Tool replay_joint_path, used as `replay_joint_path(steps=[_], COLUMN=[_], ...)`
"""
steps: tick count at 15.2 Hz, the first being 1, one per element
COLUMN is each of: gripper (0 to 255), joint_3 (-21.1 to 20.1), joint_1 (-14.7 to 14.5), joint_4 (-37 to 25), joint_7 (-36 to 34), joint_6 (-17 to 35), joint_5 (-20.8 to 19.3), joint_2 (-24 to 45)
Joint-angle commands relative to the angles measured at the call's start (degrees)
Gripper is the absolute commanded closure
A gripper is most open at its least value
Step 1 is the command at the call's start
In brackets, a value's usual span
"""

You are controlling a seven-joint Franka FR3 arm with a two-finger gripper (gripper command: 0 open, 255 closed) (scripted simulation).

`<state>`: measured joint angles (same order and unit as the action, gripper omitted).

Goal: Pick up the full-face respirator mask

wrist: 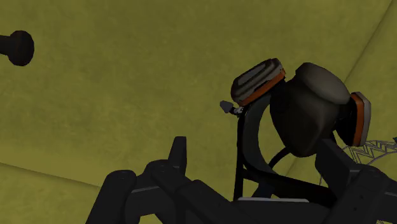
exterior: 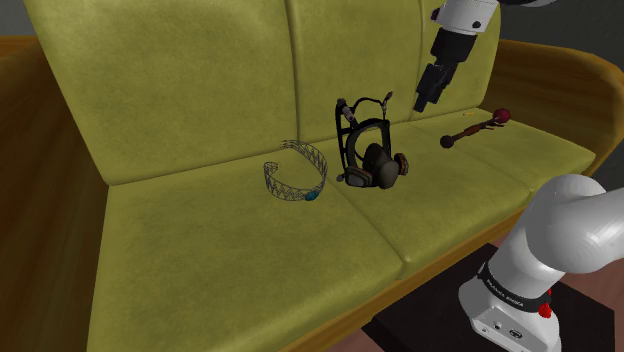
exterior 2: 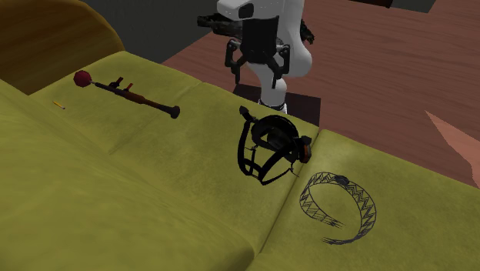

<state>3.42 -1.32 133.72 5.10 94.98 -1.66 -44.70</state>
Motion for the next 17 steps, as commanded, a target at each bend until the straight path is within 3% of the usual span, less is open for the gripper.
replay_joint_path(steps=[1, 13, 17], gripper=[0, 0, 0], joint_3=[0.0, -0.32, -0.49], joint_1=[0.0, -13.5, -13.77], joint_4=[0.0, -20.51, -18.52], joint_7=[0.0, 26.91, 27.74], joint_6=[0.0, -2.44, -0.33], joint_5=[0.0, 3.05, 3.13], joint_2=[0.0, 26.91, 27.31])
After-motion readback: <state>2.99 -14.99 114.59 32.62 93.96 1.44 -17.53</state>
